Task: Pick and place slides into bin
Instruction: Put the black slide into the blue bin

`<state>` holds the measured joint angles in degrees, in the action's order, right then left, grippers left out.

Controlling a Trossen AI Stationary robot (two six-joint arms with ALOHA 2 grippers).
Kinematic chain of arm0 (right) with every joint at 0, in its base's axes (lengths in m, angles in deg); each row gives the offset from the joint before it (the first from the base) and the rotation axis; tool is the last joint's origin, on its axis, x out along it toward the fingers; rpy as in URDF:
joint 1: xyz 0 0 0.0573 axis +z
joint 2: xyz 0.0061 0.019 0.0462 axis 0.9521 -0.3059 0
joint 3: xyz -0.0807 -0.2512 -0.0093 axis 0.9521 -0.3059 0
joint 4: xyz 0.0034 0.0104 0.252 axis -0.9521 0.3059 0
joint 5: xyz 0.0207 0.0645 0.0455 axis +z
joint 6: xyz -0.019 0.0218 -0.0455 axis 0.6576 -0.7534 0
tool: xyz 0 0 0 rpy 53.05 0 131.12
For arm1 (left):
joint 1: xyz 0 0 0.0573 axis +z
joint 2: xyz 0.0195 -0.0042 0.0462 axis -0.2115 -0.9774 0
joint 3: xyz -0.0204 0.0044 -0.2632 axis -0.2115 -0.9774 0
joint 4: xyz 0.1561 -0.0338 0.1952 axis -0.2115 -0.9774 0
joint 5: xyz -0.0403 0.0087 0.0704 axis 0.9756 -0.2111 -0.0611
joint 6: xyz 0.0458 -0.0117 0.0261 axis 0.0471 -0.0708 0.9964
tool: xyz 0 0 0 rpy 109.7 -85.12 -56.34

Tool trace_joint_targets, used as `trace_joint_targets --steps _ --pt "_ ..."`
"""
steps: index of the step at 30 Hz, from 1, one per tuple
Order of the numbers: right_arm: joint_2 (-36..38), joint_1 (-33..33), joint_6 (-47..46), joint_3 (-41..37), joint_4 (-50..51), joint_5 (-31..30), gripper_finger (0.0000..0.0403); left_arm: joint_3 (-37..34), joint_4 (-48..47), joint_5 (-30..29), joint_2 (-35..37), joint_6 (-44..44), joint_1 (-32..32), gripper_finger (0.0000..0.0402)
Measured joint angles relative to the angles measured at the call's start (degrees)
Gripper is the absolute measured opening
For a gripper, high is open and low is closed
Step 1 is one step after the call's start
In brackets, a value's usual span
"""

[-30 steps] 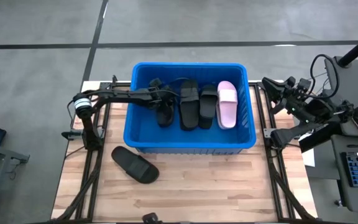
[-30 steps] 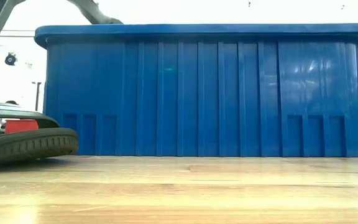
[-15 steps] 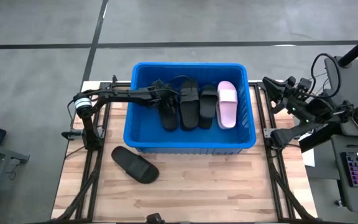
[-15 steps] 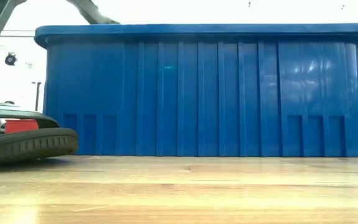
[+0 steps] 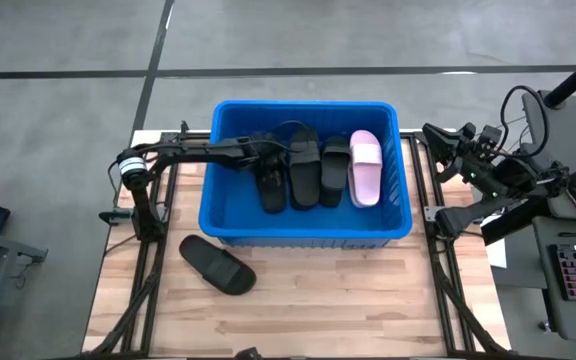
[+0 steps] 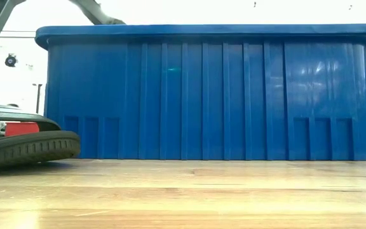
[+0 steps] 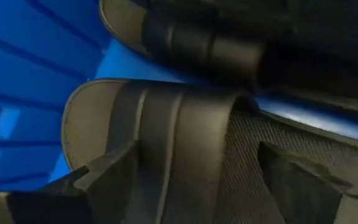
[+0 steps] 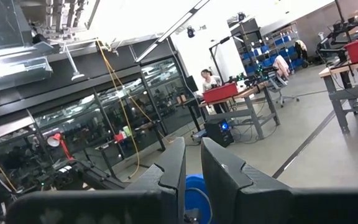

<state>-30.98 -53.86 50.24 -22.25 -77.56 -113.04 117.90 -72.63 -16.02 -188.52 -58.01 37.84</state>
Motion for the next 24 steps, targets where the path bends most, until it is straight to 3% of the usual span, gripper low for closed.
trace_joint_targets --steps 7,15,24 --pt "0.0 0.0 -0.1 0.0 0.0 0.0 0.0044 3.6 -8.9 1.0 0.0 -1.3 -0.1 0.0334" --pt "0.0 0.0 -0.2 0.0 0.0 0.0 0.0044 7.1 -10.2 7.8 0.1 1.7 -0.2 0.0335" --pt "0.0 0.0 -0.2 0.0 0.0 0.0 0.0044 12.7 -21.7 13.1 1.8 1.7 -0.6 0.0335"
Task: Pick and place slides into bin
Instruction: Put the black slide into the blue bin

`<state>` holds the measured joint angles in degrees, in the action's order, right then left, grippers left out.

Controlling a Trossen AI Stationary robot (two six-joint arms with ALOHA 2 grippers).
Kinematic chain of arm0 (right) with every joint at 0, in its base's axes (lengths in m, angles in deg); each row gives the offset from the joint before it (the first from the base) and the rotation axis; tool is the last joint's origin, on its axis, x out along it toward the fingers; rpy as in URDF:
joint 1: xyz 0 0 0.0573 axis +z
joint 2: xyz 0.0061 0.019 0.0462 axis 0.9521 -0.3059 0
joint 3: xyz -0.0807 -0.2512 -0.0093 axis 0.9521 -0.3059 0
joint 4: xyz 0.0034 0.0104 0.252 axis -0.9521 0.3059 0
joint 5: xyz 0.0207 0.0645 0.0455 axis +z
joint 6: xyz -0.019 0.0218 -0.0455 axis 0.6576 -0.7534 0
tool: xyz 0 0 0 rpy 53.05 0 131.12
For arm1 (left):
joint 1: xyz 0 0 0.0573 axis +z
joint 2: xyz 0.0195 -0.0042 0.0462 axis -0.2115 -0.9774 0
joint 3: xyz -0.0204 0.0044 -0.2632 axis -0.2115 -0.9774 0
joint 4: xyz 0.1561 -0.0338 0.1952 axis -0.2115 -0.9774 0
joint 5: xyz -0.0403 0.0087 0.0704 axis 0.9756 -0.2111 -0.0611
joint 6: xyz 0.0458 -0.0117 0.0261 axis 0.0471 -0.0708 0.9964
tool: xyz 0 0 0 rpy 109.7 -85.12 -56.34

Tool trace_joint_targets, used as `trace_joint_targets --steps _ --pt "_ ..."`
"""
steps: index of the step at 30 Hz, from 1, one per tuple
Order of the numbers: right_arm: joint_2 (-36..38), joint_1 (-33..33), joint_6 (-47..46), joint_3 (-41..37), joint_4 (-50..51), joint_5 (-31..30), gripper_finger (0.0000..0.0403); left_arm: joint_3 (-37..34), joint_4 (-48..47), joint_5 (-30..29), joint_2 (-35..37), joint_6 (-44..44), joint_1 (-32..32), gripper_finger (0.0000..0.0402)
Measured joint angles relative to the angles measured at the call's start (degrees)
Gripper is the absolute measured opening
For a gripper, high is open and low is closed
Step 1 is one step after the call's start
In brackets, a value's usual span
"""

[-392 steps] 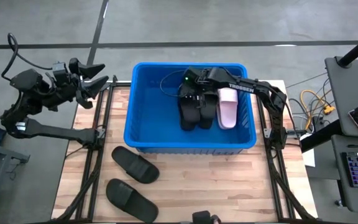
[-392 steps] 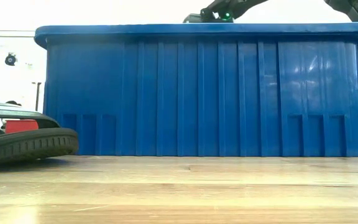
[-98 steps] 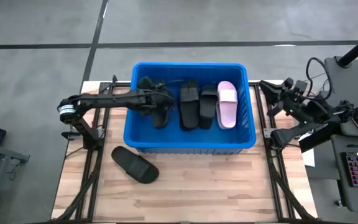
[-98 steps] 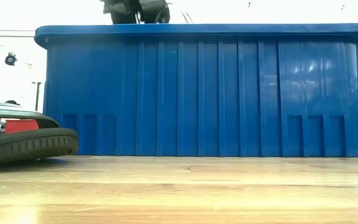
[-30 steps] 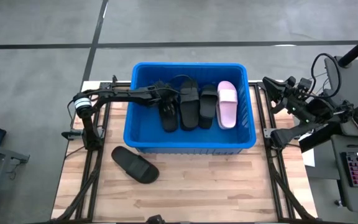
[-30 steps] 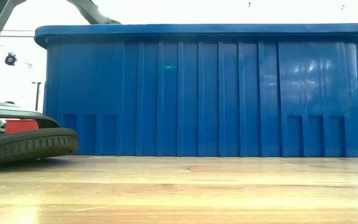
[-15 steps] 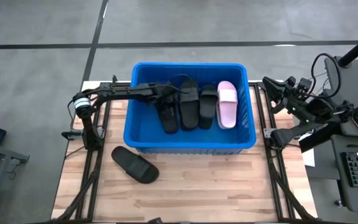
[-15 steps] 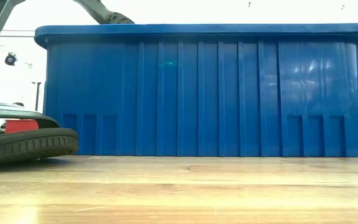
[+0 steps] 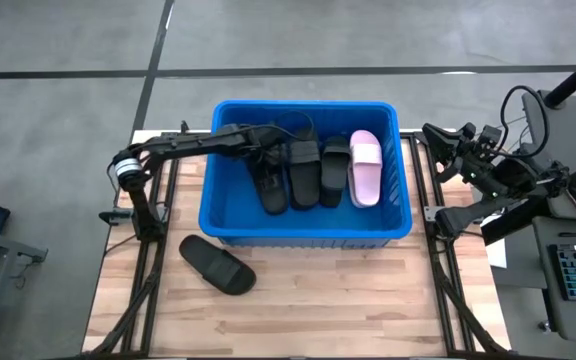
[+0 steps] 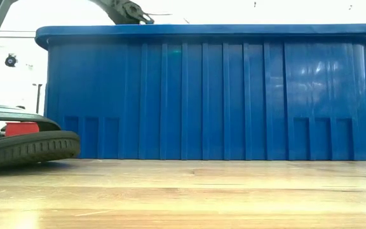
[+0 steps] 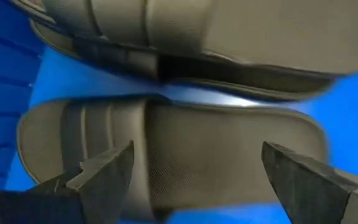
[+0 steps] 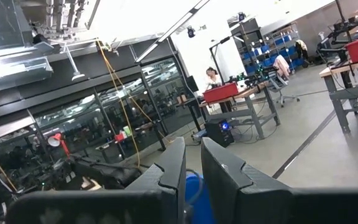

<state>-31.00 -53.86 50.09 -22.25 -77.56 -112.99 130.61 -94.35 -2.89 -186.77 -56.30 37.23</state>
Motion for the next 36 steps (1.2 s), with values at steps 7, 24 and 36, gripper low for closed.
trace_joint_targets --steps 7,24,36 --pt "0.0 0.0 0.0 0.0 -0.1 0.0 0.0044 2.6 -7.3 6.3 5.6 -0.3 -1.5 0.0334" --pt "0.1 0.0 25.1 0.0 -4.3 0.0 0.0044 2.4 -0.6 16.9 23.6 -41.8 -12.8 0.0334" --pt "0.8 0.0 49.5 0.0 -8.6 -6.0 0.0044 2.2 2.6 9.9 24.4 -74.2 -33.2 0.0334"
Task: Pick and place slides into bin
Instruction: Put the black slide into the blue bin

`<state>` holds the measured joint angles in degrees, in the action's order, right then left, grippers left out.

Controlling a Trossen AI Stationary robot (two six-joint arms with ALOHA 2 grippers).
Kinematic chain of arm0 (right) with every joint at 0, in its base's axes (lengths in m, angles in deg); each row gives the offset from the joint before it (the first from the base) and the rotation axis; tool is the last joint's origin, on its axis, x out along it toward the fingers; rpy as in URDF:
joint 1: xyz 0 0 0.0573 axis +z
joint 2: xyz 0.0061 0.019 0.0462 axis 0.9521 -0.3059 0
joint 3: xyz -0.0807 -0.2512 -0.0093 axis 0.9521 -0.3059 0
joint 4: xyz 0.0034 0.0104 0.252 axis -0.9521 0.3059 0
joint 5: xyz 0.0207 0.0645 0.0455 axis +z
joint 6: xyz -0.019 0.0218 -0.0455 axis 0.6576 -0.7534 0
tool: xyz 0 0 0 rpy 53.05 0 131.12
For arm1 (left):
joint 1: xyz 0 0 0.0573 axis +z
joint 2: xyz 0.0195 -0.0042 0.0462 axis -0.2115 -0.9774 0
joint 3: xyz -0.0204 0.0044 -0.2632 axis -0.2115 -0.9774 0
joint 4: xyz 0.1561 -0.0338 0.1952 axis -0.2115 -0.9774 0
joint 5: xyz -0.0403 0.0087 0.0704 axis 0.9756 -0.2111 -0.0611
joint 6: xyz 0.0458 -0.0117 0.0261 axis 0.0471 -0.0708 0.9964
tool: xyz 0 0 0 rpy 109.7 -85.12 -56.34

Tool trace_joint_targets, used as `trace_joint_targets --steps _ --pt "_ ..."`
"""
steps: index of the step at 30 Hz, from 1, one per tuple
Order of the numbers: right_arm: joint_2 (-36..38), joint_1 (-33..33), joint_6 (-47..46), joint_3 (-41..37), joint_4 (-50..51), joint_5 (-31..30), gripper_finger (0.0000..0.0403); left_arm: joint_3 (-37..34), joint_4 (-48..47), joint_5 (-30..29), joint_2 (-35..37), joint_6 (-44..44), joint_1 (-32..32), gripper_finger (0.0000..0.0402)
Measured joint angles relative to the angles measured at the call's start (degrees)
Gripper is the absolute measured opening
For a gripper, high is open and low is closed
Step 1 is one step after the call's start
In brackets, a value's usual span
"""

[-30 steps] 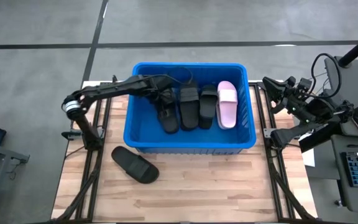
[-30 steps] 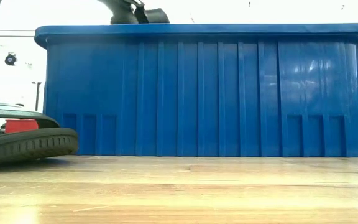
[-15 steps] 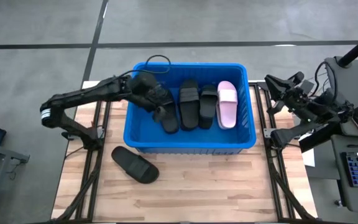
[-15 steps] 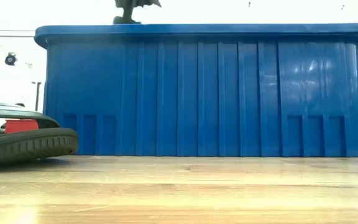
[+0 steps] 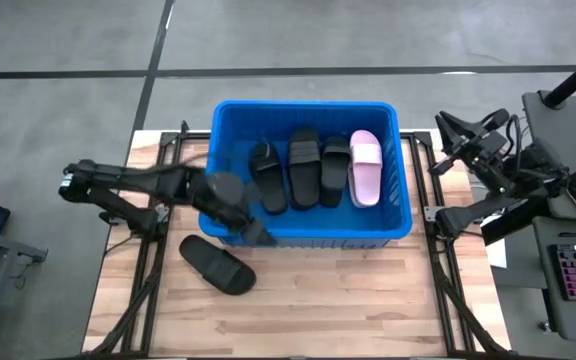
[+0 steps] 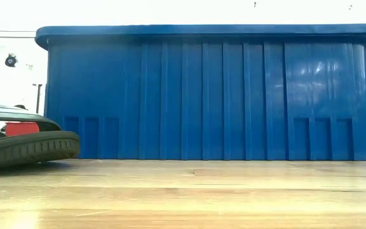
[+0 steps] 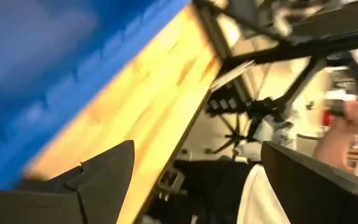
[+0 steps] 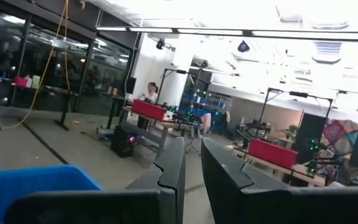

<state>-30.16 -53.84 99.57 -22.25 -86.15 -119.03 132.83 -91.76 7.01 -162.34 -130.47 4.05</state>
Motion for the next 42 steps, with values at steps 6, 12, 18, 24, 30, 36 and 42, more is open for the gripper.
trace_joint_targets --steps 6,12,18,24,30,36,42 --pt "0.8 0.0 -3.1 0.0 0.0 -0.1 0.0044 0.0 -0.8 -1.8 -4.8 -12.3 -8.6 0.0334" --pt "1.1 0.0 -6.7 0.0 0.3 -0.1 0.0044 0.1 -1.5 -1.7 -10.7 -16.4 -13.3 0.0334" --pt "1.0 0.0 -7.1 0.0 0.3 -0.1 0.0044 0.3 -12.0 -2.2 -15.1 -19.1 -15.8 0.0334" --pt "1.0 0.0 -7.1 0.0 0.3 -0.1 0.0044 0.2 -23.9 -3.1 -17.8 -23.4 -17.1 0.0334" --pt "1.0 0.0 -7.1 0.0 0.3 -0.1 0.0044 -0.3 -34.4 -5.4 -19.2 -23.4 -17.5 0.0334" --pt "1.0 0.0 -7.1 0.0 0.8 -0.1 0.0044 -0.5 -38.8 -10.4 -20.2 -23.4 -17.5 0.0334" --pt "1.0 0.0 -7.8 -0.1 4.0 0.0 0.0044 -1.4 -36.9 -11.1 -20.0 -22.6 -17.5 0.0334"
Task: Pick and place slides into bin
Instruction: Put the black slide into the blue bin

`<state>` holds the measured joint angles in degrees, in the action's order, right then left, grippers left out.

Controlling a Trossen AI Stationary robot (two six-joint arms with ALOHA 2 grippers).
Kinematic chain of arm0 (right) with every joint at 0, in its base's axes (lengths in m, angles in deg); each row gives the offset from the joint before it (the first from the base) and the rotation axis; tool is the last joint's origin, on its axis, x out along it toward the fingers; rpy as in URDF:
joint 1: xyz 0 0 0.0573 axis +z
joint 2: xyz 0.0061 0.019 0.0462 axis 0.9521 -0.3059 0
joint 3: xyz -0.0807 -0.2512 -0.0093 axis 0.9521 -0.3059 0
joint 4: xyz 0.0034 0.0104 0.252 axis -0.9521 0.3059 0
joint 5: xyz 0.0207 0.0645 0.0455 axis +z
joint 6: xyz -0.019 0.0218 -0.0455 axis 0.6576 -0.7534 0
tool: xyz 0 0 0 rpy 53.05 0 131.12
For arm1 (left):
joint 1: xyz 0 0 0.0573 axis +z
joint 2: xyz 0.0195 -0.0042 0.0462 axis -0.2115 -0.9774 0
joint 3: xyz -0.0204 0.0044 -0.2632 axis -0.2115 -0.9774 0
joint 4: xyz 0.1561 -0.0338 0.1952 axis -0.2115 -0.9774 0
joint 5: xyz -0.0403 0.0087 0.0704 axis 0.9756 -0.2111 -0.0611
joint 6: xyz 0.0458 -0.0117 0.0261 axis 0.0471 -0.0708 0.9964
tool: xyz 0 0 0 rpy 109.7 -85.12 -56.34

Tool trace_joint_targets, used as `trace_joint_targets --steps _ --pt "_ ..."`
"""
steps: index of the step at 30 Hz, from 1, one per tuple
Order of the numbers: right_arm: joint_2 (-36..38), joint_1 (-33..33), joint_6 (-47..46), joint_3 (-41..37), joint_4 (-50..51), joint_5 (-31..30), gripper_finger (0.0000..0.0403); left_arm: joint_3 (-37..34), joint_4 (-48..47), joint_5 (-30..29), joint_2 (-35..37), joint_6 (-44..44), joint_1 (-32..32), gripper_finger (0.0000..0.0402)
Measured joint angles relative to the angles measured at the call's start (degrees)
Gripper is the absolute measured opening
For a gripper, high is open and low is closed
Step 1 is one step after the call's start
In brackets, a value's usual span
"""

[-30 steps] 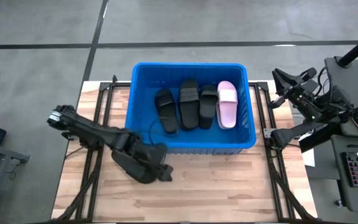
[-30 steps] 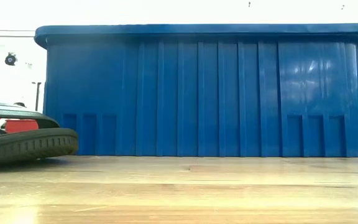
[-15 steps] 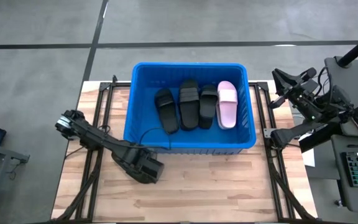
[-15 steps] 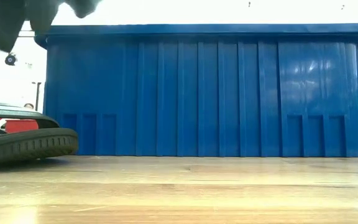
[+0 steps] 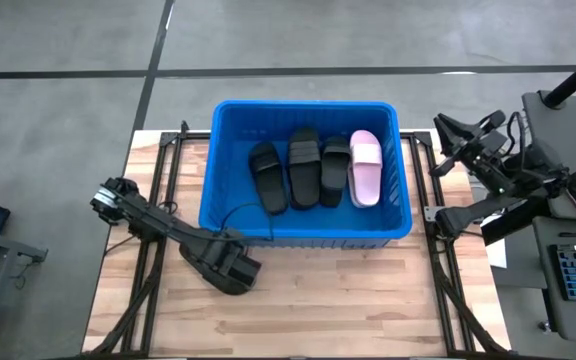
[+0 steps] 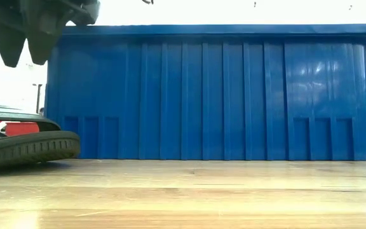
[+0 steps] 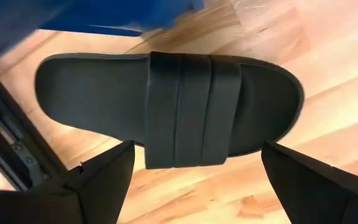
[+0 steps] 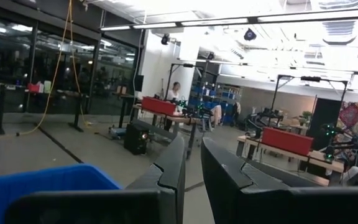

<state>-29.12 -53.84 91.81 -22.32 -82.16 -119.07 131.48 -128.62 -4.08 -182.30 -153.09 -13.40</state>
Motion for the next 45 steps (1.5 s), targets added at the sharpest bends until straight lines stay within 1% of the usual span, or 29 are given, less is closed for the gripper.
trace_joint_targets --steps 6,8,12,18,24,30,33,40,42,45 --pt "0.0 0.0 -1.8 0.0 2.7 0.0 0.0044 0.0 2.6 0.0 0.1 -3.7 -0.4 0.0334" --pt "0.0 0.0 -1.8 0.0 2.6 0.0 0.0044 0.1 7.9 -0.5 -0.1 -3.1 -1.0 0.0334" --pt "0.0 0.0 -1.8 0.0 2.7 0.0 0.0044 -0.1 11.0 -2.9 -0.9 -3.6 -2.8 0.0334" --pt "0.0 0.0 -1.6 0.0 2.6 0.0 0.0044 0.0 10.6 -3.9 -3.5 -4.0 -5.0 0.0334" --pt "0.1 0.0 -1.2 0.0 2.6 0.0 0.0044 0.0 10.6 -2.6 -7.6 -5.0 -6.0 0.0334" --pt "0.1 0.0 -0.8 0.0 2.6 0.0 0.0044 2.9 4.5 -1.8 -11.6 -9.4 -6.9 0.0334" --pt "0.1 0.0 -0.8 0.0 2.6 0.0 0.0044 3.9 2.2 -1.8 -13.2 -10.2 -7.1 0.0334" --pt "0.1 0.0 -0.8 0.0 2.6 0.0 0.0044 4.1 0.3 -0.5 -17.0 -11.4 -7.1 0.0334" --pt "0.1 0.0 -0.7 0.0 2.6 0.0 0.0044 4.2 -2.0 0.2 -18.3 -12.2 -7.1 0.0334" --pt "0.1 0.0 -0.8 0.0 2.6 0.0 0.0044 4.7 -6.2 0.3 -20.1 -15.7 -7.1 0.0334"
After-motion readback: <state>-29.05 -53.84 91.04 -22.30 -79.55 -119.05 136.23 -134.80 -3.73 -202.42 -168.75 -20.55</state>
